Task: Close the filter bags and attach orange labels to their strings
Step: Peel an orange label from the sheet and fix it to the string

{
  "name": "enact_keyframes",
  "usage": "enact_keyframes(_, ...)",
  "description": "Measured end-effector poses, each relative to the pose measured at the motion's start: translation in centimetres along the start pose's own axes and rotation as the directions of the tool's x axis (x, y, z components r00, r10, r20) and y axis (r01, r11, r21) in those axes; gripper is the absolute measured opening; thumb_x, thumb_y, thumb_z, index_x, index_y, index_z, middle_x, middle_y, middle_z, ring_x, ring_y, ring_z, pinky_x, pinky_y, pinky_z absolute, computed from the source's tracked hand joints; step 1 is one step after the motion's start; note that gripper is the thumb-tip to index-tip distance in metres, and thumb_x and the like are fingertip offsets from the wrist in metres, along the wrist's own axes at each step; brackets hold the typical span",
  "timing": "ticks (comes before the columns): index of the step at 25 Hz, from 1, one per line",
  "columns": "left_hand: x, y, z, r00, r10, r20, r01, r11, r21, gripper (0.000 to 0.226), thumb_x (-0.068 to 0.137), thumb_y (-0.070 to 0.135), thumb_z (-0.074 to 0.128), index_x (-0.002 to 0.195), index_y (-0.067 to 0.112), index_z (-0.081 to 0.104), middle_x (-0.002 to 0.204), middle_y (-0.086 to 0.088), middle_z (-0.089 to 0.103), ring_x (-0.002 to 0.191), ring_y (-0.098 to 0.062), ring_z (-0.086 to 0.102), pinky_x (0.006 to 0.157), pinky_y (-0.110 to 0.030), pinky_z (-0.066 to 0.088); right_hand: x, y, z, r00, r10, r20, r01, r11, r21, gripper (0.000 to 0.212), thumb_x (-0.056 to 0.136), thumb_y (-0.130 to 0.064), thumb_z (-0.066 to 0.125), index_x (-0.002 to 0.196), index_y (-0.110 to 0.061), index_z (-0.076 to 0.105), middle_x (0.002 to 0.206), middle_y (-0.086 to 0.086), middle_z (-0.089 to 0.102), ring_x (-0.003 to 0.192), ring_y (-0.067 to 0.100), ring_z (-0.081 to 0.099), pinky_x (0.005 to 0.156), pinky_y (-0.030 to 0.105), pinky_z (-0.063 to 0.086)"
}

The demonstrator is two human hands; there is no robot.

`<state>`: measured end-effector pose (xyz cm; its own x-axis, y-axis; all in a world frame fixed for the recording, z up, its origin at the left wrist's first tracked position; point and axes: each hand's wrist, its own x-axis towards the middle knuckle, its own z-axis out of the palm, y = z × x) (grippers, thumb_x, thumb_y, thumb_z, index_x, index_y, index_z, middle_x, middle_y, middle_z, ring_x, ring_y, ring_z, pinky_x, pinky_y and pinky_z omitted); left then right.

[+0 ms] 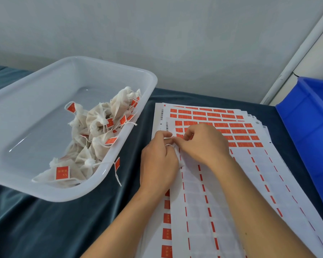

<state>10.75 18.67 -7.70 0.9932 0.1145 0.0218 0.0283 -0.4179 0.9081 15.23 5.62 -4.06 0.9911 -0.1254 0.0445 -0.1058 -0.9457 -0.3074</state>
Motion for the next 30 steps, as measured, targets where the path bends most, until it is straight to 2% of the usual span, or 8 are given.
enact_keyframes(7,0.0,-0.1,0.1,1.000,-0.022,-0.007,0.022,1.000,-0.009,0.031,0.102,0.018,0.050,0.124,0.038,0.050,0.132,0.018,0.065,0.114,-0.004,0.064,0.089,-0.022,0.055,-1.3,-0.8,1.0,0.991,0.043,-0.128,-0.053,0.996,-0.072,0.034,0.088,-0.067,0.065,0.099,-0.035,0.068,0.090,-0.011,0.067,0.061,0.010,0.050,0.051,0.017,0.026)
enact_keyframes(10,0.0,-0.2,0.1,1.000,-0.004,0.011,0.004,1.000,0.025,0.032,0.100,0.018,0.048,0.125,0.037,0.051,0.134,0.018,0.065,0.123,-0.006,0.061,0.101,-0.037,0.057,-1.6,-0.7,1.2,0.987,0.054,-0.149,-0.058,0.998,-0.026,0.034,0.090,-0.062,0.067,0.106,-0.033,0.074,0.098,-0.009,0.073,0.069,0.010,0.054,0.059,0.018,0.036)
enact_keyframes(12,0.1,-0.2,0.2,1.000,0.010,0.019,-0.011,0.999,0.049,0.032,0.100,0.017,0.048,0.125,0.036,0.053,0.135,0.018,0.065,0.126,-0.006,0.059,0.105,-0.039,0.055,-1.8,-0.4,1.2,0.989,0.056,-0.139,-0.057,0.998,-0.005,0.033,0.091,-0.061,0.066,0.104,-0.033,0.076,0.091,-0.011,0.069,0.066,0.010,0.053,0.061,0.019,0.038)
enact_keyframes(15,0.2,-0.2,0.2,0.999,0.022,0.029,-0.023,0.999,0.040,0.031,0.099,0.017,0.050,0.124,0.036,0.054,0.133,0.018,0.066,0.126,-0.005,0.060,0.106,-0.040,0.055,-1.9,-0.4,1.1,0.990,0.046,-0.136,-0.048,0.999,-0.006,0.031,0.091,-0.060,0.066,0.100,-0.033,0.076,0.084,-0.013,0.063,0.062,0.009,0.051,0.056,0.017,0.033)
enact_keyframes(18,0.2,-0.1,0.1,0.999,0.016,0.038,-0.017,1.000,0.016,0.030,0.099,0.022,0.049,0.124,0.036,0.055,0.134,0.018,0.066,0.125,-0.005,0.060,0.106,-0.040,0.055,-1.6,-0.4,0.6,0.990,0.049,-0.130,-0.051,0.999,-0.015,0.027,0.091,-0.056,0.069,0.100,-0.032,0.077,0.084,-0.011,0.066,0.064,0.010,0.054,0.060,0.020,0.040)
enact_keyframes(23,0.3,0.1,0.1,0.999,0.012,0.046,-0.014,0.999,0.036,0.032,0.100,0.018,0.048,0.126,0.036,0.055,0.136,0.018,0.064,0.127,-0.006,0.059,0.108,-0.042,0.053,-1.0,-0.5,0.2,0.991,0.054,-0.121,-0.063,0.996,-0.070,0.024,0.092,-0.055,0.068,0.087,-0.032,0.073,0.069,-0.013,0.058,0.056,0.011,0.054,0.051,0.017,0.032)
enact_keyframes(27,0.2,0.0,0.1,0.999,0.014,0.041,-0.016,0.999,0.039,0.033,0.101,0.017,0.048,0.126,0.038,0.054,0.134,0.020,0.065,0.125,-0.004,0.058,0.108,-0.039,0.053,-0.1,0.5,0.0,0.998,0.056,-0.003,-0.056,0.996,0.069,0.018,0.093,-0.047,0.069,0.088,-0.031,0.076,0.079,-0.013,0.067,0.066,0.011,0.061,0.058,0.020,0.045)
enact_keyframes(30,0.4,0.0,0.2,0.999,0.014,0.043,-0.015,0.999,0.036,0.033,0.101,0.017,0.048,0.124,0.040,0.054,0.132,0.022,0.065,0.124,-0.003,0.058,0.108,-0.037,0.053,0.5,1.2,-0.1,0.996,0.043,0.074,-0.055,0.984,0.167,0.014,0.095,-0.040,0.070,0.088,-0.030,0.077,0.084,-0.012,0.070,0.073,0.012,0.064,0.063,0.023,0.050)
